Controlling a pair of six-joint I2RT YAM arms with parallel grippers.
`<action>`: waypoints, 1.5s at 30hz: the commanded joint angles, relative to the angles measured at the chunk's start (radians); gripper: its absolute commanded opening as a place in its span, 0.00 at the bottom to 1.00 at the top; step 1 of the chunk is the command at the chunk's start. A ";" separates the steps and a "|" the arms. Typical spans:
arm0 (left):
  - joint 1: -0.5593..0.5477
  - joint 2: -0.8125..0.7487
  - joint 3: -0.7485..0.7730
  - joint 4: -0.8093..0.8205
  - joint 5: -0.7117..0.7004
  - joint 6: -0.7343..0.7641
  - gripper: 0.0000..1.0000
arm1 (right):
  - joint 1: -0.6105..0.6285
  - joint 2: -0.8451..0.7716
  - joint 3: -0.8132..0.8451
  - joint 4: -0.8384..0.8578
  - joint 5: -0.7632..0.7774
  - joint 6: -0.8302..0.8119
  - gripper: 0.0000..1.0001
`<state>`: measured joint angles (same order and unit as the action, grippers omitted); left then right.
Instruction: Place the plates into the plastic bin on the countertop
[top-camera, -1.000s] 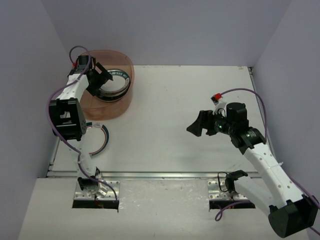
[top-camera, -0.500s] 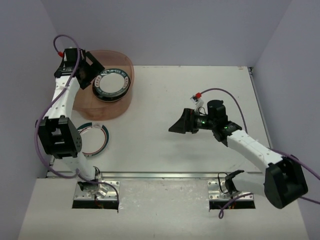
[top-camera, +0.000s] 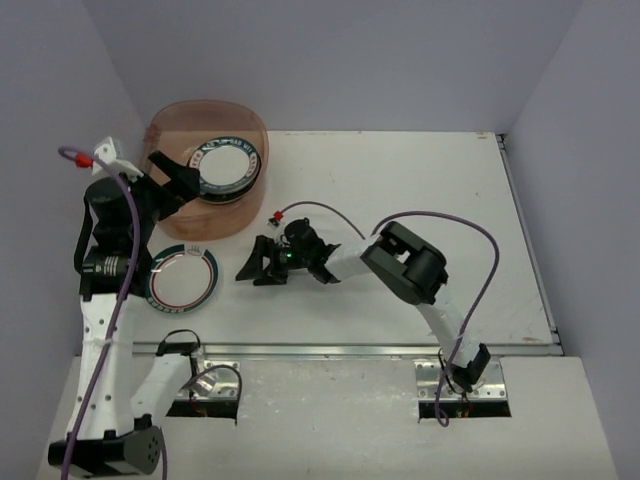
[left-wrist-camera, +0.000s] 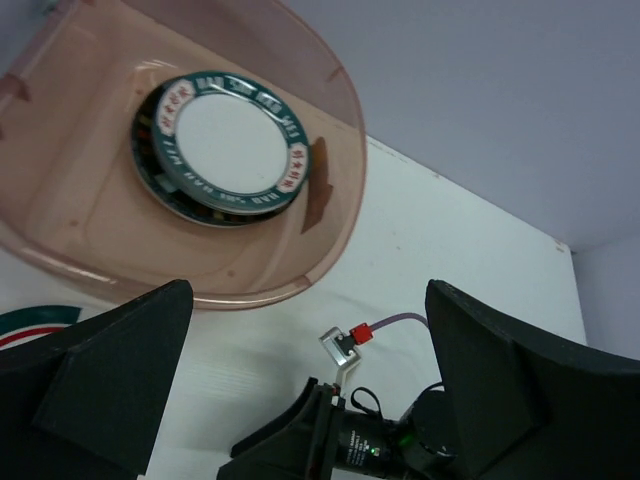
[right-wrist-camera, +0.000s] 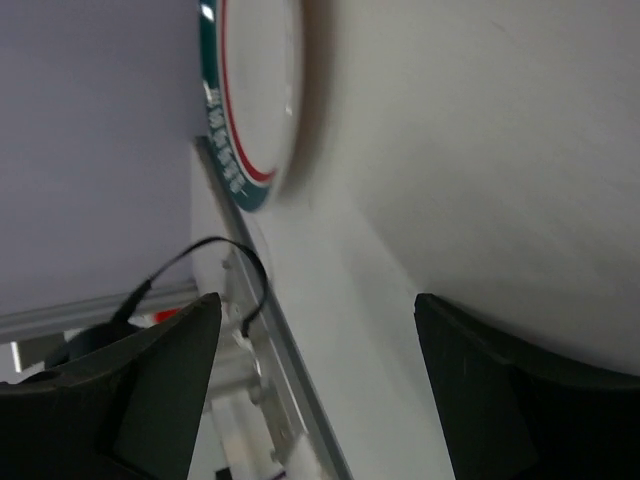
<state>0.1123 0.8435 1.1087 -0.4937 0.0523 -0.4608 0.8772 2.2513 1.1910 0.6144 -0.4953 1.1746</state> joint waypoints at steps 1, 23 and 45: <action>-0.002 -0.178 -0.158 0.051 -0.308 -0.018 1.00 | 0.062 0.124 0.155 0.060 0.068 0.122 0.77; -0.026 -0.267 -0.221 0.035 -0.409 -0.025 1.00 | 0.110 0.311 0.323 -0.071 0.195 0.284 0.00; -0.146 0.081 -0.332 0.405 0.657 -0.132 1.00 | -0.630 -0.825 -0.624 -0.097 -0.374 -0.178 0.00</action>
<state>0.0733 0.8399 0.8185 -0.2693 0.4068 -0.5064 0.3243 1.5276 0.5640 0.5493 -0.6123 1.1191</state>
